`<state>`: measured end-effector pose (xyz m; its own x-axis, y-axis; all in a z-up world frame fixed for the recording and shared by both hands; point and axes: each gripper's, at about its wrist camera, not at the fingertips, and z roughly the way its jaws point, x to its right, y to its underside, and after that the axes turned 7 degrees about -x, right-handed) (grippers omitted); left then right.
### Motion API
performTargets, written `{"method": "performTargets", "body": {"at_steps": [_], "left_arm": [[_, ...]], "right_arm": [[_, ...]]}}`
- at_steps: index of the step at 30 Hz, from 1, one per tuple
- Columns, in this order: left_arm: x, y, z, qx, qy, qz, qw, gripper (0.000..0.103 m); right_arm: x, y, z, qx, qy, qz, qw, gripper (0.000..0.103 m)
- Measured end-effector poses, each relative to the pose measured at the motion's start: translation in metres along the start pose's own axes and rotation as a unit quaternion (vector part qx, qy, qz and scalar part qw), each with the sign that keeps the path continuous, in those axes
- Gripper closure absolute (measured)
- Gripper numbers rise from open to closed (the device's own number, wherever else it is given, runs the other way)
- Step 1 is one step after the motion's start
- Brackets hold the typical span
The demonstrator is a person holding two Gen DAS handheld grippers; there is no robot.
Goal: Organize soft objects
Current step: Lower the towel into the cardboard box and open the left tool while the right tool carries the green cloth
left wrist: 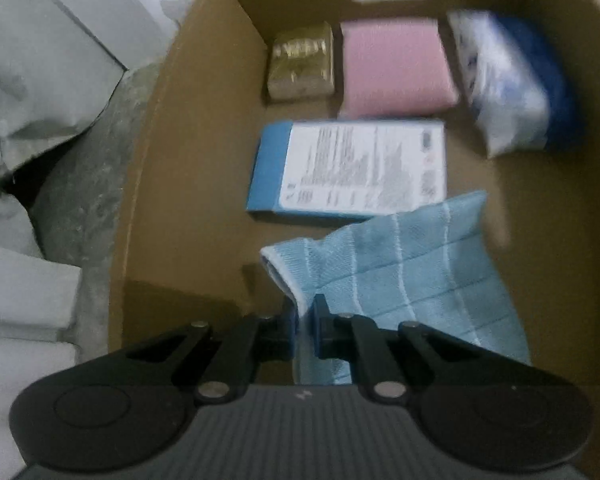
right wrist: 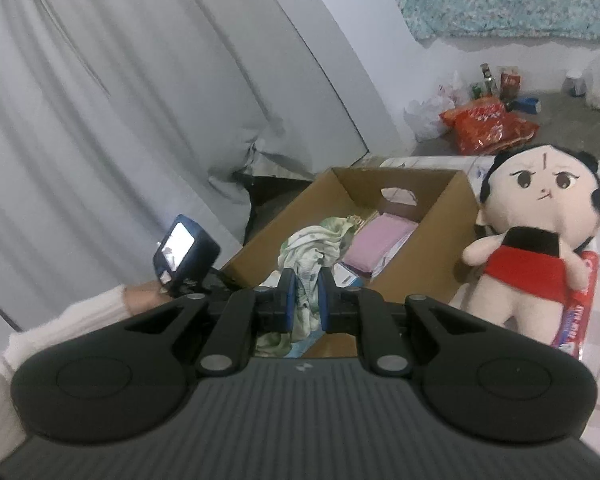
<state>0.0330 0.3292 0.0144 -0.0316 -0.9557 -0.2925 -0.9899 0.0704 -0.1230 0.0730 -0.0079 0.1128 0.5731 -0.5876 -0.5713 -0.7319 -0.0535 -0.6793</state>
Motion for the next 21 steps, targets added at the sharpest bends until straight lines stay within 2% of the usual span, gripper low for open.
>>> {"method": "performTargets", "body": {"at_steps": [3, 6, 7, 9, 10, 11, 13, 18, 21], "left_arm": [[0.007, -0.002, 0.005, -0.016, -0.061, 0.045, 0.9970, 0.094], [0.018, -0.003, 0.009, -0.031, -0.136, 0.105, 0.9847, 0.094], [0.022, -0.005, 0.012, -0.036, -0.144, 0.124, 0.9811, 0.093], [0.026, -0.010, 0.016, -0.031, -0.148, 0.141, 0.9784, 0.079], [0.028, -0.012, 0.017, -0.021, -0.144, 0.148, 0.9782, 0.060], [0.029, -0.014, 0.018, -0.014, -0.136, 0.144, 0.9801, 0.047], [0.027, -0.016, 0.017, -0.011, -0.110, 0.118, 0.9869, 0.041], [0.020, -0.006, -0.022, 0.038, -0.128, 0.099, 0.9861, 0.042], [0.016, -0.006, -0.031, 0.054, -0.086, 0.088, 0.9909, 0.059]], "right_arm": [[0.001, 0.000, 0.010, -0.014, -0.006, -0.002, 1.000, 0.092], [0.004, 0.002, 0.017, -0.024, -0.008, 0.002, 1.000, 0.092], [0.006, 0.003, 0.017, -0.025, -0.010, 0.005, 1.000, 0.092], [0.009, 0.005, 0.020, -0.029, -0.014, 0.011, 0.999, 0.092], [0.011, 0.006, 0.022, -0.030, -0.016, 0.014, 0.999, 0.092], [0.012, 0.007, 0.022, -0.031, -0.016, 0.016, 0.999, 0.092], [0.013, 0.009, 0.022, -0.033, -0.014, 0.017, 0.999, 0.092], [0.017, 0.007, 0.022, -0.033, -0.010, 0.017, 0.999, 0.091], [0.018, 0.008, 0.021, -0.032, -0.010, 0.018, 0.999, 0.091]]}}
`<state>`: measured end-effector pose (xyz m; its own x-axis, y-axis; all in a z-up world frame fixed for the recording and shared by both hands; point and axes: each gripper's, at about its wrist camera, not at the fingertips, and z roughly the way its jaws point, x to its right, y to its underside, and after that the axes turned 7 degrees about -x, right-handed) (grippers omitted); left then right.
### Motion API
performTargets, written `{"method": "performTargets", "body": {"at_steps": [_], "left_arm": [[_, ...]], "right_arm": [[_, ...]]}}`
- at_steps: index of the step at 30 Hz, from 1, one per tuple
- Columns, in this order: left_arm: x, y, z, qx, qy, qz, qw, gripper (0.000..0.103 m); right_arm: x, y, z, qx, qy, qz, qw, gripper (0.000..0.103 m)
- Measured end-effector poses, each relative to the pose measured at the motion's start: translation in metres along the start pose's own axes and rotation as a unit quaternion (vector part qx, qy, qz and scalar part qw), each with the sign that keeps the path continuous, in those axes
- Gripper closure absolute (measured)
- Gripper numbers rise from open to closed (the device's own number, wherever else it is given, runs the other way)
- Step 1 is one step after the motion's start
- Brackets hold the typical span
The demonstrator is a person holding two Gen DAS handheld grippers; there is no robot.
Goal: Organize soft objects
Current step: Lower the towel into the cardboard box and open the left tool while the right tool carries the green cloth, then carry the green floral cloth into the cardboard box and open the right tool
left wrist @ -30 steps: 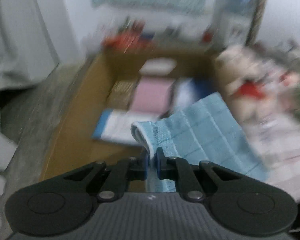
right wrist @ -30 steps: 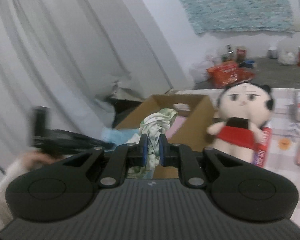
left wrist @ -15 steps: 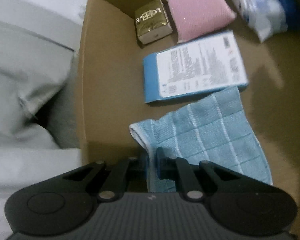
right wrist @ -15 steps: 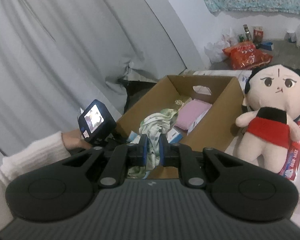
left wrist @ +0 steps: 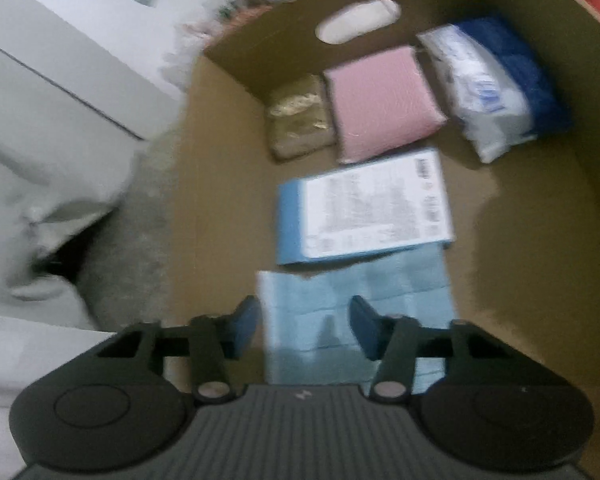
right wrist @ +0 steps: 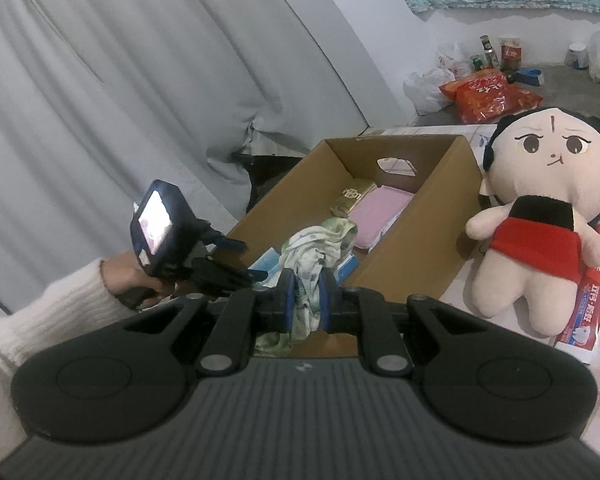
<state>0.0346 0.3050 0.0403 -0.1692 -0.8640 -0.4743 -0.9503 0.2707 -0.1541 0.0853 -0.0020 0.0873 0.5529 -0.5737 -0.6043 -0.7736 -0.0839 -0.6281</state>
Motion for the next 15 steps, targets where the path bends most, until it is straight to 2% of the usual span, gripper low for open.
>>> {"method": "performTargets", "body": {"at_steps": [2, 4, 5, 6, 7, 10, 15], "left_arm": [[0.001, -0.008, 0.018, -0.024, 0.022, 0.008, 0.9994, 0.070], [0.008, -0.014, 0.039, -0.052, 0.010, 0.013, 0.9985, 0.070], [0.007, -0.017, 0.051, -0.062, 0.007, 0.010, 0.9980, 0.076], [0.003, -0.018, 0.058, -0.063, 0.019, 0.004, 0.9978, 0.079], [-0.001, -0.019, 0.059, -0.052, 0.034, -0.007, 0.9980, 0.079], [-0.014, -0.014, 0.058, -0.022, 0.090, -0.032, 0.9952, 0.091], [-0.021, -0.008, 0.057, 0.011, 0.144, -0.047, 0.9884, 0.093]], "right_arm": [[0.000, 0.001, 0.002, -0.001, -0.004, 0.002, 1.000, 0.091], [-0.001, 0.003, 0.003, -0.004, -0.004, 0.001, 1.000, 0.091], [-0.002, 0.003, 0.004, -0.006, -0.004, 0.000, 1.000, 0.091], [-0.002, 0.003, 0.005, -0.007, -0.004, 0.000, 1.000, 0.090], [-0.001, 0.002, 0.007, -0.008, -0.005, 0.001, 1.000, 0.090], [-0.001, 0.001, 0.011, -0.014, -0.009, 0.000, 1.000, 0.090], [-0.003, -0.002, 0.021, -0.018, -0.018, -0.002, 1.000, 0.090]]}}
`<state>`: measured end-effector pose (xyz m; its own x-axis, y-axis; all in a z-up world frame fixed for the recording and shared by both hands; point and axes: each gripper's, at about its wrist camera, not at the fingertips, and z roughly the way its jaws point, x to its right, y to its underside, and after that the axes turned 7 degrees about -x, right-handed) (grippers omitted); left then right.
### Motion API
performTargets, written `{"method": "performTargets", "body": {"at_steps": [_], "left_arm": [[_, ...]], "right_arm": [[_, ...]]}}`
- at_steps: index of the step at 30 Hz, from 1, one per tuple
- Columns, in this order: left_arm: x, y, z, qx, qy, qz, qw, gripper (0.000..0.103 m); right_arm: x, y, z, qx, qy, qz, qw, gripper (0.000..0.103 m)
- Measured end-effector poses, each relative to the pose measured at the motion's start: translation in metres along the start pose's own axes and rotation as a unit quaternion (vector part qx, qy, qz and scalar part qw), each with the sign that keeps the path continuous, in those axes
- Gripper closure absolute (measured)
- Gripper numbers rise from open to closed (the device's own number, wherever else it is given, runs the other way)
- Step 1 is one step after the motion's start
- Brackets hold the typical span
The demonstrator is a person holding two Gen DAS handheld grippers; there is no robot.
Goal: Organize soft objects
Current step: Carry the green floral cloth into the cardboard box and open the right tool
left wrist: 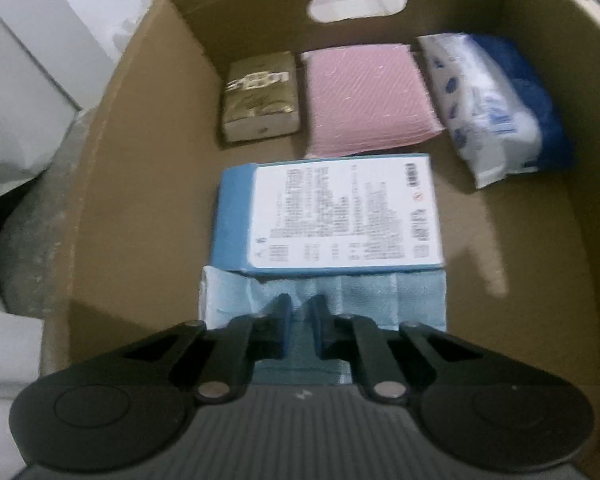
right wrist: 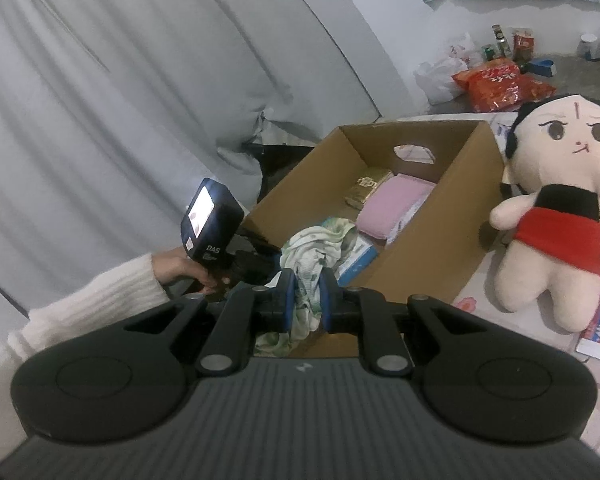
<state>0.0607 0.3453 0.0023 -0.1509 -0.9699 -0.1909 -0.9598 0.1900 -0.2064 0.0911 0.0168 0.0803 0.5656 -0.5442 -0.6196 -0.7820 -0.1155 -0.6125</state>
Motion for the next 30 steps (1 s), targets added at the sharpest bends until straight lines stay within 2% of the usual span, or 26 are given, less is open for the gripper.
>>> {"method": "performTargets", "body": {"at_steps": [3, 5, 7, 9, 12, 17, 20, 23, 27, 30], "left_arm": [[0.003, -0.001, -0.004, 0.007, 0.034, 0.002, 0.9994, 0.090], [0.005, -0.003, -0.006, 0.002, 0.015, -0.013, 0.9998, 0.079], [0.004, -0.003, -0.008, -0.002, 0.012, -0.056, 0.9984, 0.068], [-0.002, 0.001, -0.019, 0.012, 0.008, -0.070, 0.9975, 0.066], [-0.005, 0.000, -0.027, 0.021, 0.052, -0.075, 0.9956, 0.066], [-0.004, -0.014, -0.009, 0.014, 0.047, -0.094, 0.9943, 0.065], [-0.004, -0.012, -0.009, 0.012, 0.038, -0.103, 0.9938, 0.065], [-0.006, -0.010, -0.017, 0.018, 0.075, -0.105, 0.9915, 0.062], [-0.009, -0.002, -0.029, 0.021, 0.071, -0.114, 0.9907, 0.062], [-0.011, 0.016, -0.053, 0.038, 0.077, -0.120, 0.9890, 0.056]], "right_arm": [[-0.001, 0.000, 0.005, -0.005, 0.000, -0.004, 1.000, 0.090], [0.000, 0.000, 0.008, -0.008, 0.004, -0.004, 1.000, 0.089], [0.002, 0.000, 0.010, -0.008, 0.010, -0.003, 1.000, 0.089], [0.002, -0.002, 0.010, -0.009, 0.006, -0.003, 1.000, 0.089], [0.000, -0.006, 0.013, -0.006, 0.006, -0.008, 1.000, 0.089], [-0.007, -0.029, 0.039, -0.017, 0.012, -0.025, 0.999, 0.089], [-0.011, -0.050, 0.059, -0.025, 0.031, -0.034, 0.999, 0.089], [-0.015, -0.067, 0.074, -0.033, 0.039, -0.038, 0.998, 0.089], [-0.025, -0.080, 0.092, -0.045, 0.070, -0.057, 0.995, 0.089], [-0.028, -0.084, 0.110, -0.072, 0.078, -0.062, 0.992, 0.089]]}}
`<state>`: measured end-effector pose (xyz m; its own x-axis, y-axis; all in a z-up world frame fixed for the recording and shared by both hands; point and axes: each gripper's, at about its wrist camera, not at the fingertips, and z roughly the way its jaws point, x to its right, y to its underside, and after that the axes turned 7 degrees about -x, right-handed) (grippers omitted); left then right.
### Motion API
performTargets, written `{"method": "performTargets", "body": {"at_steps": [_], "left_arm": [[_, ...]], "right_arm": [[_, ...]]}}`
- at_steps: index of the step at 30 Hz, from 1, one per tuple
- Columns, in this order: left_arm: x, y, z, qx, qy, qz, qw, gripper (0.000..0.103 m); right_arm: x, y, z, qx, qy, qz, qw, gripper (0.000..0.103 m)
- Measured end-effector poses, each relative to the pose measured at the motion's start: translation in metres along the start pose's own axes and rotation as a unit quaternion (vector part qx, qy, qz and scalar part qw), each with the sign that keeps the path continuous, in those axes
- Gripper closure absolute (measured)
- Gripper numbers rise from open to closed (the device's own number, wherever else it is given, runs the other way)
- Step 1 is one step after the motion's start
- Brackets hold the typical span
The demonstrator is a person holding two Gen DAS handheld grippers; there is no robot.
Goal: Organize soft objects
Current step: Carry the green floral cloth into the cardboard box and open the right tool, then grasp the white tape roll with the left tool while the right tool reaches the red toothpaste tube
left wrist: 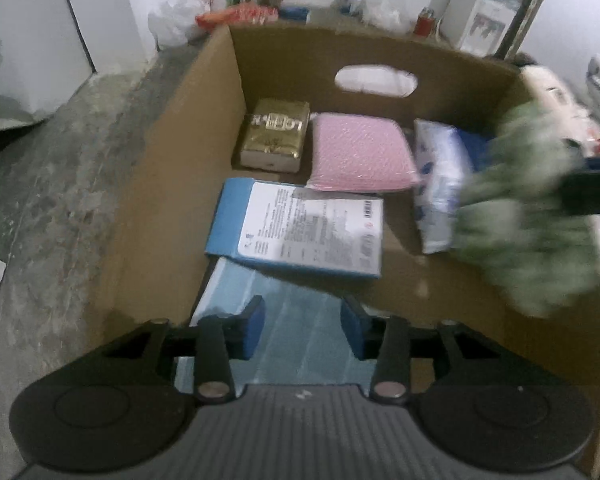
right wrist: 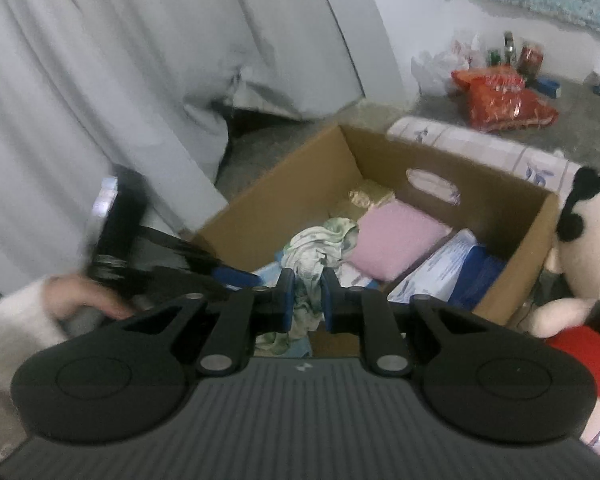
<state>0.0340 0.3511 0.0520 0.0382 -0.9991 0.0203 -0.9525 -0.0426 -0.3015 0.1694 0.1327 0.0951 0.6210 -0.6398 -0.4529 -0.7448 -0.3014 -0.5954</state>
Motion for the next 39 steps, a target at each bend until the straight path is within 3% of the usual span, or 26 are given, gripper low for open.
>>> {"method": "performTargets", "body": {"at_steps": [2, 6, 9, 11, 13, 15, 19, 21, 22, 23, 24, 27, 31, 34, 36, 39], "left_arm": [[0.002, 0.013, -0.019, 0.021, -0.001, 0.007, 0.9998, 0.051], [0.004, 0.033, -0.045, 0.052, 0.005, 0.009, 0.9986, 0.050], [0.006, 0.043, -0.054, 0.060, 0.013, 0.012, 0.9980, 0.047], [0.008, 0.045, -0.056, 0.063, 0.014, 0.015, 0.9978, 0.044], [0.009, 0.044, -0.055, 0.065, 0.014, 0.017, 0.9976, 0.043], [0.010, 0.046, -0.057, 0.070, 0.009, 0.019, 0.9973, 0.042], [0.012, 0.052, -0.058, 0.074, 0.005, 0.024, 0.9970, 0.040], [0.013, 0.055, -0.058, 0.074, 0.004, 0.025, 0.9970, 0.040], [0.013, 0.057, -0.058, 0.074, 0.005, 0.025, 0.9970, 0.040], [0.014, 0.058, -0.058, 0.074, 0.007, 0.026, 0.9969, 0.040], [0.015, 0.060, -0.057, 0.073, 0.008, 0.025, 0.9970, 0.040], [0.017, 0.061, -0.058, 0.072, 0.007, 0.024, 0.9971, 0.040], [0.019, 0.064, -0.068, 0.078, 0.013, 0.017, 0.9967, 0.040], [0.023, 0.067, -0.078, 0.082, 0.004, 0.014, 0.9965, 0.040], [0.028, 0.069, -0.086, 0.087, -0.003, 0.012, 0.9961, 0.040], [0.041, 0.077, -0.108, 0.110, -0.002, 0.013, 0.9939, 0.040]], "right_arm": [[-0.004, -0.005, 0.016, -0.032, -0.001, -0.008, 0.999, 0.088], [-0.008, -0.007, 0.053, -0.106, 0.001, -0.002, 0.994, 0.088], [-0.010, -0.006, 0.081, -0.152, 0.043, -0.023, 0.987, 0.085], [-0.011, -0.003, 0.101, -0.178, 0.106, -0.032, 0.978, 0.070], [-0.019, 0.005, 0.119, -0.220, 0.135, -0.082, 0.963, 0.056], [-0.029, 0.012, 0.126, -0.241, 0.159, -0.116, 0.950, 0.050], [-0.039, 0.009, 0.113, -0.231, 0.158, -0.135, 0.951, 0.033], [-0.040, 0.008, 0.105, -0.224, 0.166, -0.144, 0.949, 0.037], [-0.041, 0.008, 0.102, -0.224, 0.163, -0.150, 0.949, 0.059], [-0.041, 0.009, 0.103, -0.227, 0.159, -0.151, 0.949, 0.072], [-0.041, 0.011, 0.106, -0.238, 0.154, -0.150, 0.947, 0.078], [-0.041, 0.017, 0.124, -0.241, 0.167, -0.160, 0.942, 0.078], [-0.034, 0.011, 0.129, -0.220, 0.144, -0.132, 0.956, 0.080], [-0.038, 0.010, 0.126, -0.213, 0.164, -0.157, 0.950, 0.077], [-0.038, 0.009, 0.116, -0.208, 0.160, -0.148, 0.953, 0.073], [-0.042, 0.007, 0.073, -0.153, 0.140, -0.151, 0.967, 0.073]]}}
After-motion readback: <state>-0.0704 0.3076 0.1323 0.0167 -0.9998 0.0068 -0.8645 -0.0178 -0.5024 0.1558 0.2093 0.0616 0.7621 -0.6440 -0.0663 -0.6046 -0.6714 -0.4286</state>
